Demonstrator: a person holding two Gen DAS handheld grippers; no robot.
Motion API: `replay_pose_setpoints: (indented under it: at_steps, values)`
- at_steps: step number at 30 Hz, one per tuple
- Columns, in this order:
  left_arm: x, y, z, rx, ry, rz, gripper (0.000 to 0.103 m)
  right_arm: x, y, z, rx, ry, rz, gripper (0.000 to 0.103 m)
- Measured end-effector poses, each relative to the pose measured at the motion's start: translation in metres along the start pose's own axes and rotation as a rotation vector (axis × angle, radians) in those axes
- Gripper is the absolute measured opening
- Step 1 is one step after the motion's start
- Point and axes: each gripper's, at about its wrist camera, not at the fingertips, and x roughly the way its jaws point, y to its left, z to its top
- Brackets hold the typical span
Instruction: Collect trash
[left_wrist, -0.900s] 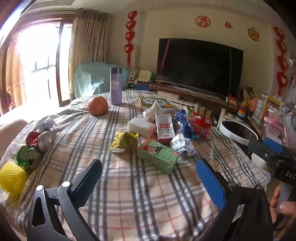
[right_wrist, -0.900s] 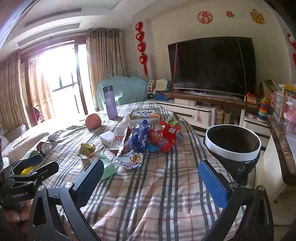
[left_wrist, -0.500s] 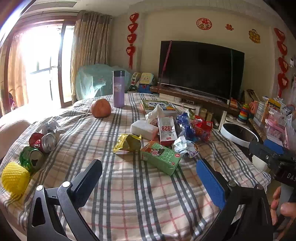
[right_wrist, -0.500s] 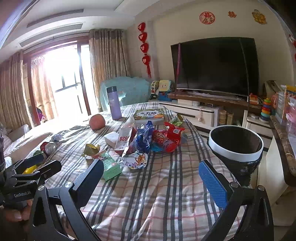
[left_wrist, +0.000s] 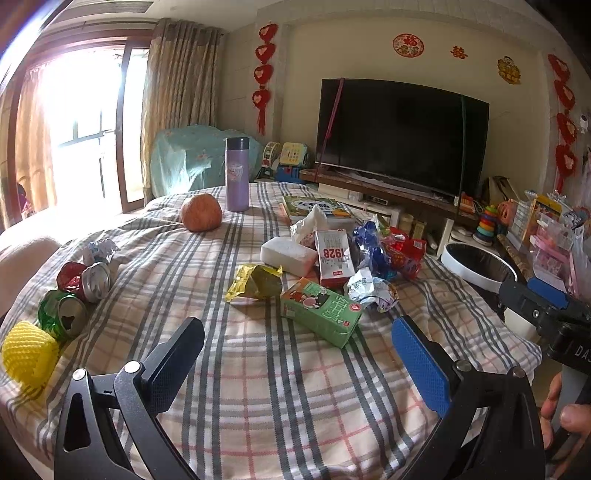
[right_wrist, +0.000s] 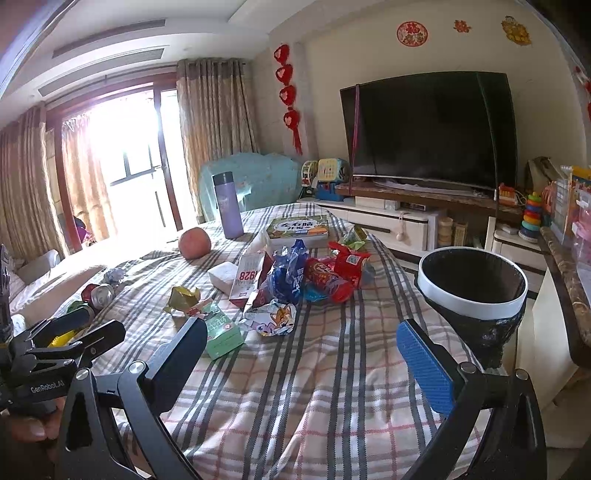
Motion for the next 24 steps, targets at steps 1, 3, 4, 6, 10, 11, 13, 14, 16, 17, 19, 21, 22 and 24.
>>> replay_pose_setpoints:
  at_steps: [1,3,4,6,10,11,13,14,16,17,19,21,22,24]
  values:
    - [0.0007,-0.0001,-0.0009,-0.001,0.0,0.001,0.102,-0.0001,0.0002,-0.0003,0.0,0.001,0.0,0.103]
    - [0.0017,-0.0001,-0.0019,-0.004,0.001,0.003,0.102,-0.0001,-0.0001,-0.0008,0.001,0.001,0.0,0.103]
    - [0.002,0.0001,-0.0022,-0.005,0.001,0.002,0.102,-0.0003,0.0,-0.0011,0.002,0.0,0.0,0.103]
    - [0.0024,-0.0001,-0.0022,-0.003,0.0,0.004,0.102,0.0001,0.0004,-0.001,0.0,0.001,-0.002,0.103]
    - [0.0019,0.0002,-0.0022,-0.004,-0.001,0.003,0.102,0.0005,0.0001,-0.0014,0.001,0.003,0.001,0.103]
    - [0.002,0.0004,-0.0021,-0.004,-0.002,0.004,0.102,0.0005,0.0001,-0.0014,0.001,0.002,0.0,0.103]
    - [0.0023,0.0003,-0.003,-0.005,-0.004,0.004,0.102,0.0003,0.0,-0.0017,0.002,0.001,0.001,0.103]
    - [0.0024,0.0004,-0.003,-0.005,-0.004,0.005,0.102,0.0005,0.0,-0.001,0.002,0.002,0.0,0.103]
    - [0.0024,-0.0003,-0.003,-0.004,-0.005,0.005,0.102,0.0008,0.0002,-0.0016,0.003,0.002,-0.002,0.103]
    - [0.0027,-0.0008,-0.0031,-0.002,-0.006,0.005,0.102,0.0007,-0.0001,-0.0014,0.004,0.002,-0.001,0.103]
    - [0.0026,-0.0022,-0.0035,0.002,-0.008,0.006,0.102,0.0006,0.0,-0.0016,0.004,0.001,0.0,0.103]
    - [0.0017,-0.0023,-0.0033,0.001,-0.009,0.004,0.102,0.0007,-0.0003,-0.001,0.003,0.002,0.0,0.103]
    - [0.0021,-0.0025,-0.0032,0.001,-0.009,0.003,0.102,0.0009,-0.0001,-0.0014,0.004,0.002,0.001,0.103]
    - [0.0017,-0.0027,-0.0033,0.001,-0.01,0.002,0.102,0.0004,-0.0005,-0.0014,0.004,0.002,0.0,0.103]
